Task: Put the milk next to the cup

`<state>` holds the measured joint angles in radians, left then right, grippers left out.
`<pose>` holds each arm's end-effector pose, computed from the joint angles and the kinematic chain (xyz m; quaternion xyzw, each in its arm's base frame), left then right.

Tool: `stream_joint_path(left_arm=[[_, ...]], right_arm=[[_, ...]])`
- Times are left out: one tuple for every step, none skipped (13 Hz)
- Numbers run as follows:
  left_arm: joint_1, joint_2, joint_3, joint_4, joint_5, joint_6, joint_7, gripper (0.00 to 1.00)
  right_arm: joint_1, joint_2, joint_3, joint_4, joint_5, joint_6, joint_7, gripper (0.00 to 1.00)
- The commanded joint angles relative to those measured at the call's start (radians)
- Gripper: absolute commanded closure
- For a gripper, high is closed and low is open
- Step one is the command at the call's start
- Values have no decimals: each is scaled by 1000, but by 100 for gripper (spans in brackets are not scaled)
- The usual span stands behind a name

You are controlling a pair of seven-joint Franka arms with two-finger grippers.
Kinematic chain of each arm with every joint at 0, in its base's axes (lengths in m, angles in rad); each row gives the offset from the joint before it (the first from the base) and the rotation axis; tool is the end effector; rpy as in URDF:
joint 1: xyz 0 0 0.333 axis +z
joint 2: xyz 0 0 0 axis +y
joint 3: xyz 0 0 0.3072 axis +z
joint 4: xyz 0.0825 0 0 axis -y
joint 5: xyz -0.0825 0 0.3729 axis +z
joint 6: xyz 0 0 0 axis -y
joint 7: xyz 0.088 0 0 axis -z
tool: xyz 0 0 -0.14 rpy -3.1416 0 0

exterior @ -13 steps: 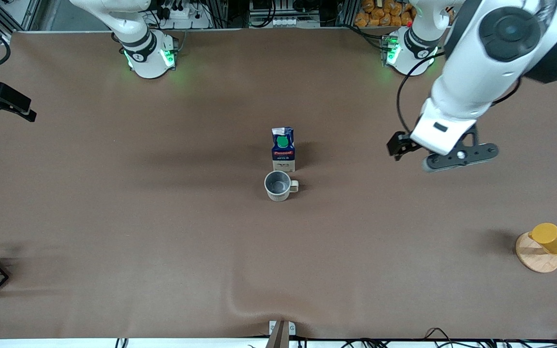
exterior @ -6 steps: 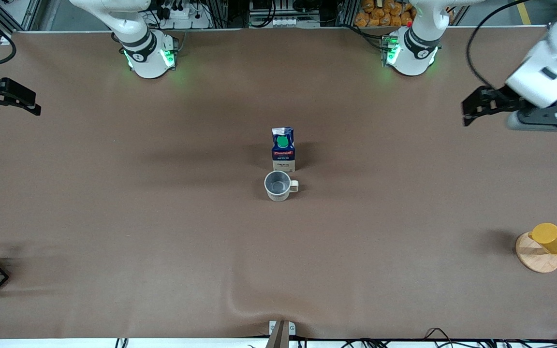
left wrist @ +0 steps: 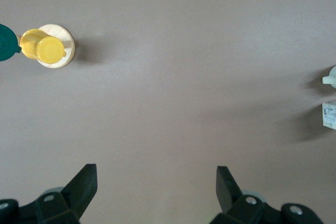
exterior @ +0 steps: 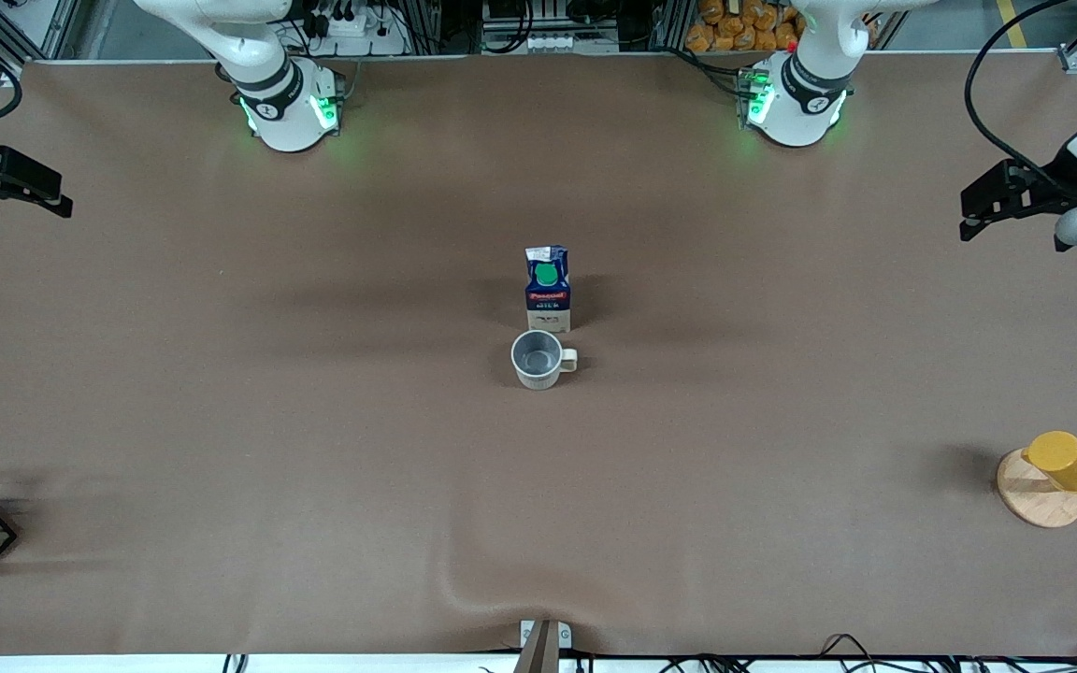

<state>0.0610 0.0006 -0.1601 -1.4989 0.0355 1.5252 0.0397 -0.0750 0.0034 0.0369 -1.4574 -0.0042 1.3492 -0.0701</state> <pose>0.5382 -0.0484 0.6114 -0.9974 0.0683 -0.0134 0.0173 0.5166 -0.0204 0.6139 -0.9983 -0.0156 0.0558 0.0010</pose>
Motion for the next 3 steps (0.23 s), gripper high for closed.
stream_joint_path(left_arm=[[-1, -10, -4, -6, -23, -10, -30, 0], [-1, -10, -4, -7, -25, -16, -35, 0], [0, -10, -4, -7, -34, -28, -35, 0]], right_arm=[[21, -26, -14, -24, 4, 5, -5, 0], [24, -26, -14, -24, 4, 5, 2, 0], [26, -26, -14, -26, 4, 5, 4, 0]])
